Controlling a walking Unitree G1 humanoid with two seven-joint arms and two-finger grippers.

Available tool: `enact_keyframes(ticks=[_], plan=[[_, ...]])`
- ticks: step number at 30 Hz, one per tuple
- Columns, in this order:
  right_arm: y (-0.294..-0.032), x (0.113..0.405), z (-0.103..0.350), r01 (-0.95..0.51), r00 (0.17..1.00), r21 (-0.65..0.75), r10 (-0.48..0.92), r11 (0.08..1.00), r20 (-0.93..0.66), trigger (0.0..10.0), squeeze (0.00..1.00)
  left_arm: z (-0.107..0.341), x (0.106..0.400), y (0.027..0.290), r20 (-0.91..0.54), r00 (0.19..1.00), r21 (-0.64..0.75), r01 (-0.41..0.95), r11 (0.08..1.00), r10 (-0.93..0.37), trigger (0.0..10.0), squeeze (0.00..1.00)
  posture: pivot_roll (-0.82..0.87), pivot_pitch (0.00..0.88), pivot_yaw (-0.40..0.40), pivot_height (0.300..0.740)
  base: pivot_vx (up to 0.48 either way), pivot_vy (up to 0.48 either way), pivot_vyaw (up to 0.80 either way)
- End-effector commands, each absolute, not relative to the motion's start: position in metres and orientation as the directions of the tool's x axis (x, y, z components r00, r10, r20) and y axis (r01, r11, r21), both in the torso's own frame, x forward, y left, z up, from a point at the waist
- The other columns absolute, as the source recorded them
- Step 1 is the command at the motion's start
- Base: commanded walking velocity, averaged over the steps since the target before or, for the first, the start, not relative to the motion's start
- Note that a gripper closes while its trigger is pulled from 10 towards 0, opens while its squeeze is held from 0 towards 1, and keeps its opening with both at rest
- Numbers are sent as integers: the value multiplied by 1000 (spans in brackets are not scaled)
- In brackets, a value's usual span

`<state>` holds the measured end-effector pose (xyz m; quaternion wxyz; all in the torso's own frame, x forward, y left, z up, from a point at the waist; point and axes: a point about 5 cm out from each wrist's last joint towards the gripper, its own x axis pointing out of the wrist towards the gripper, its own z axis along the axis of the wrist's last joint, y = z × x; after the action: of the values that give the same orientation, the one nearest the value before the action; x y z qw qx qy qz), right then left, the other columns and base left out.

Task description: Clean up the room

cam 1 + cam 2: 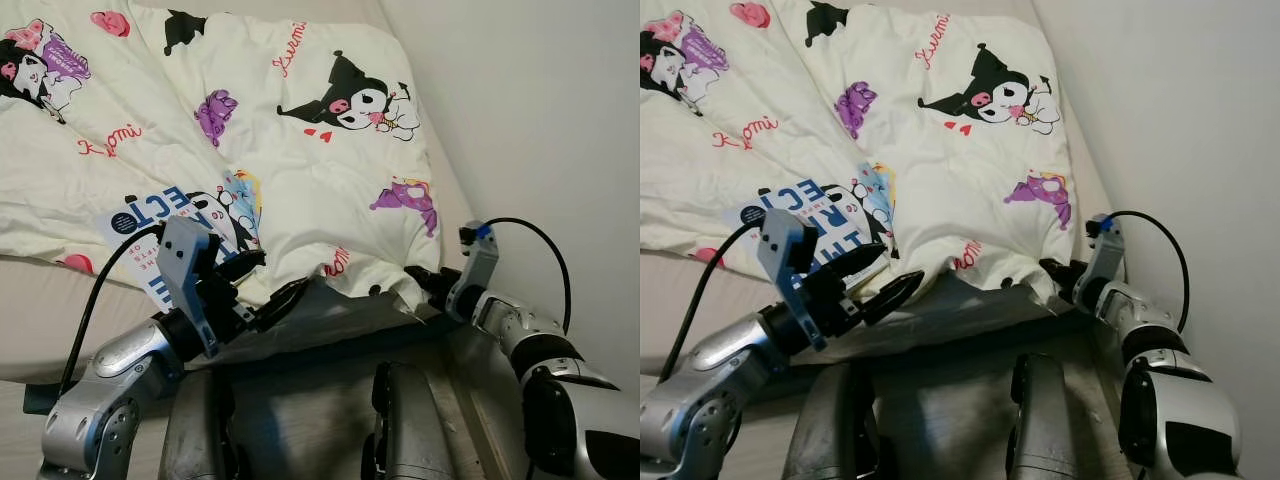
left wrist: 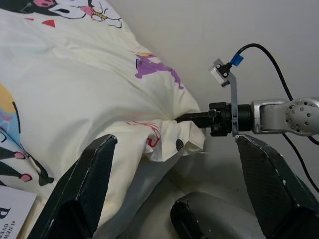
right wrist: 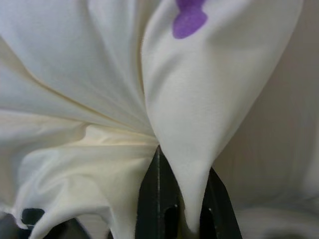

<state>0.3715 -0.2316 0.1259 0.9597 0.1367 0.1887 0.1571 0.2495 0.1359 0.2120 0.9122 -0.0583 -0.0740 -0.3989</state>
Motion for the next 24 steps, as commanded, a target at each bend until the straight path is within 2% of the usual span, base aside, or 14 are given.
enact_keyframes(ticks=[1, 3, 4, 6, 10, 12, 14, 15, 24], plan=[[-243, 362, 110, -199, 869, 286, 304, 937, -390, 0, 0, 208, 245, 136, 166, 664, -41, 743, 668, -729, 10000, 0, 81, 373, -33, 546, 0, 0, 0], [-266, 359, 113, -113, 885, 106, 148, 988, -440, 0, 0, 208, 245, 135, 165, 664, -43, 744, 667, -729, 10000, 0, 80, 369, -31, 546, 0, 0, 0], [-266, 359, 113, -113, 885, 106, 148, 988, -440, 0, 0, 208, 245, 135, 165, 664, -43, 744, 667, -729, 10000, 0, 80, 369, -31, 546, 0, 0, 0], [-286, 356, 118, -35, 893, -29, 18, 999, -450, 0, 0, 208, 244, 135, 164, 660, -43, 748, 663, -734, 10000, 0, 80, 367, -28, 546, 0, 0, 0], [-303, 354, 127, 27, 896, -137, -85, 990, -436, 0, 0, 208, 244, 133, 163, 656, -41, 751, 659, -737, 10000, 0, 81, 365, -29, 546, 0, 0, 0], [-325, 351, 141, 102, 892, -280, -213, 954, -399, 0, 0, 207, 243, 133, 162, 653, -40, 754, 656, -740, 10000, 0, 83, 360, -30, 546, 0, 0, 0], [-332, 350, 146, 128, 890, -325, -254, 937, -380, 0, 0, 207, 242, 133, 161, 652, -40, 754, 655, -741, 10000, 0, 83, 360, -30, 546, 0, 0, 0], [-345, 348, 159, 178, 883, -412, -330, 893, -334, 0, 0, 207, 242, 132, 161, 651, -41, 755, 654, -742, 10000, 0, 83, 359, -30, 546, 0, 0, 0], [-365, 342, 178, 255, 857, -509, -436, 822, -274, 0, 0, 207, 241, 131, 163, 652, -42, 755, 655, -741, 10000, 0, 87, 358, -36, 546, 0, 0, 0]])
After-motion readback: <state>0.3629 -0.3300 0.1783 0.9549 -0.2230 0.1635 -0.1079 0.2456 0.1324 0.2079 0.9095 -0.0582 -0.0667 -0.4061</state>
